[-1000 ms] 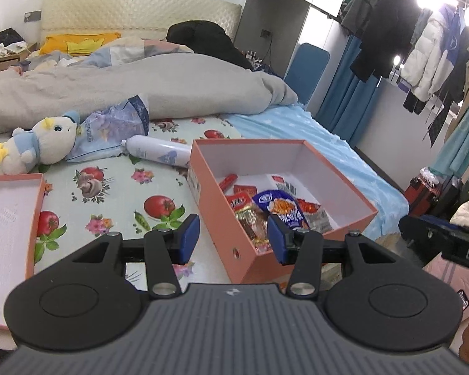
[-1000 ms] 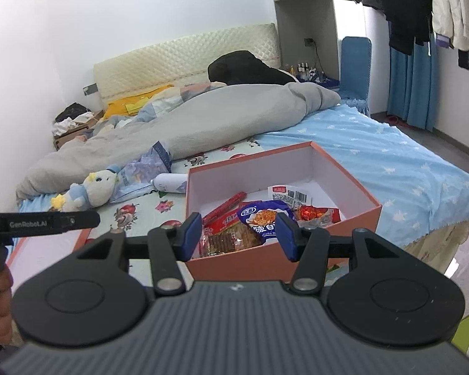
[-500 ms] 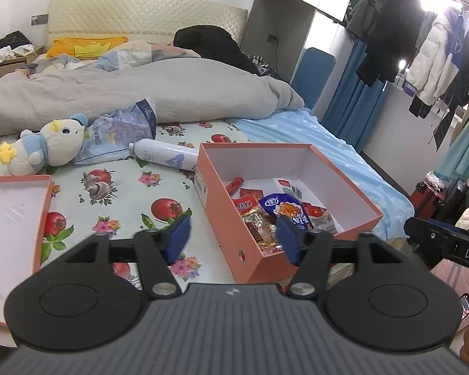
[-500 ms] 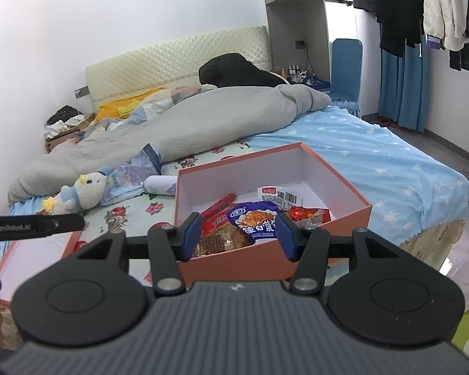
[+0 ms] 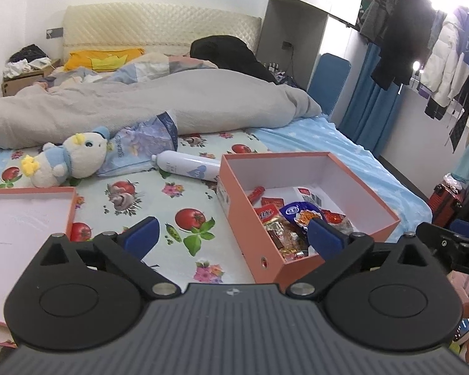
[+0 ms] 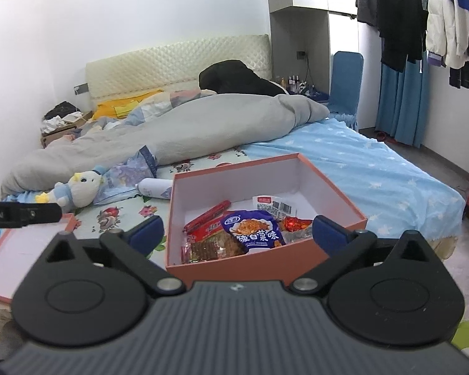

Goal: Organize snacks

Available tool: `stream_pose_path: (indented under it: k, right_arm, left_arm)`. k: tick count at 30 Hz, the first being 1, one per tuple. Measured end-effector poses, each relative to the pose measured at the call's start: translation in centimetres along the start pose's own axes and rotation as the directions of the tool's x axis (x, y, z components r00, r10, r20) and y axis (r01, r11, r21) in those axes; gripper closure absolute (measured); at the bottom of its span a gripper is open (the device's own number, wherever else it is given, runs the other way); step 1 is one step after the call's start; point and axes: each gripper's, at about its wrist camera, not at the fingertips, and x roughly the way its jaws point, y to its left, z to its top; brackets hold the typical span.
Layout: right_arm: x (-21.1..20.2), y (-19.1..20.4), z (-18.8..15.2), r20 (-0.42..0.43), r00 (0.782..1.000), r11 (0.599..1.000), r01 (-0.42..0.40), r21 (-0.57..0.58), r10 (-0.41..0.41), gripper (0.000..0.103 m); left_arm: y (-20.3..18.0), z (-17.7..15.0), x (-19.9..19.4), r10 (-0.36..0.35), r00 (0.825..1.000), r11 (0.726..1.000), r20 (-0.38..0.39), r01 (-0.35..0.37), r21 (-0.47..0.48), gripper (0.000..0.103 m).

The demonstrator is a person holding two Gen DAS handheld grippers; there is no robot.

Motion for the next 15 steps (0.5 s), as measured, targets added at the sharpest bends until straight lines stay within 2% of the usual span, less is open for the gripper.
stream_pose_path:
  k: [15]
  right_arm:
    - [-0.16,0.24,-0.2,-0.014,1.0,0.999,-0.026,0.031,0.027,0.0]
  left_arm:
    - [0.54,-0.55,-1.04,0.037,0.999,0.999,0.007,-0.037,-0.016,0.0]
